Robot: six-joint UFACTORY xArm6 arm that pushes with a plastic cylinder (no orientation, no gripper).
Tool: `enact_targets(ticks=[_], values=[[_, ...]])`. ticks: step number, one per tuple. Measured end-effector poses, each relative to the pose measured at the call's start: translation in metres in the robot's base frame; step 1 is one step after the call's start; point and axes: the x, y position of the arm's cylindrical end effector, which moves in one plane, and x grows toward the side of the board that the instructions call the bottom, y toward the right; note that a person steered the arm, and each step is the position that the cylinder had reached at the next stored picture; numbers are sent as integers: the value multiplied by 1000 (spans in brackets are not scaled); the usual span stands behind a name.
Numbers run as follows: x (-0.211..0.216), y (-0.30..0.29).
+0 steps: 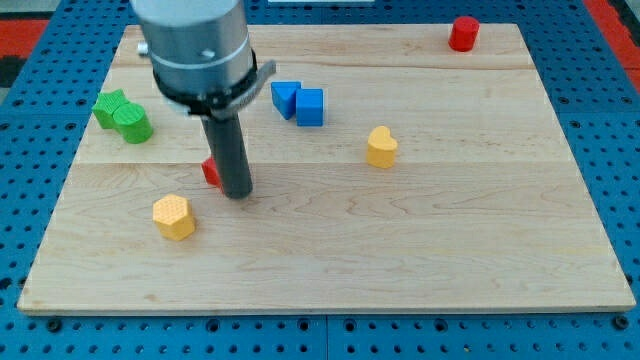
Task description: Push the red star into the bottom left side of the red circle
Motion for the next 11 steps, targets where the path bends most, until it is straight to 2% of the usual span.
enact_targets(ticks=[1, 2, 3, 4, 5, 6, 7, 8, 9, 10, 11], values=[[-43, -40], [-42, -40], [-93, -44], [-118, -77], [-116, -101], [-139, -95], [-179, -95], [-192, -150], [-214, -127], [-236, -70], [-236, -14]])
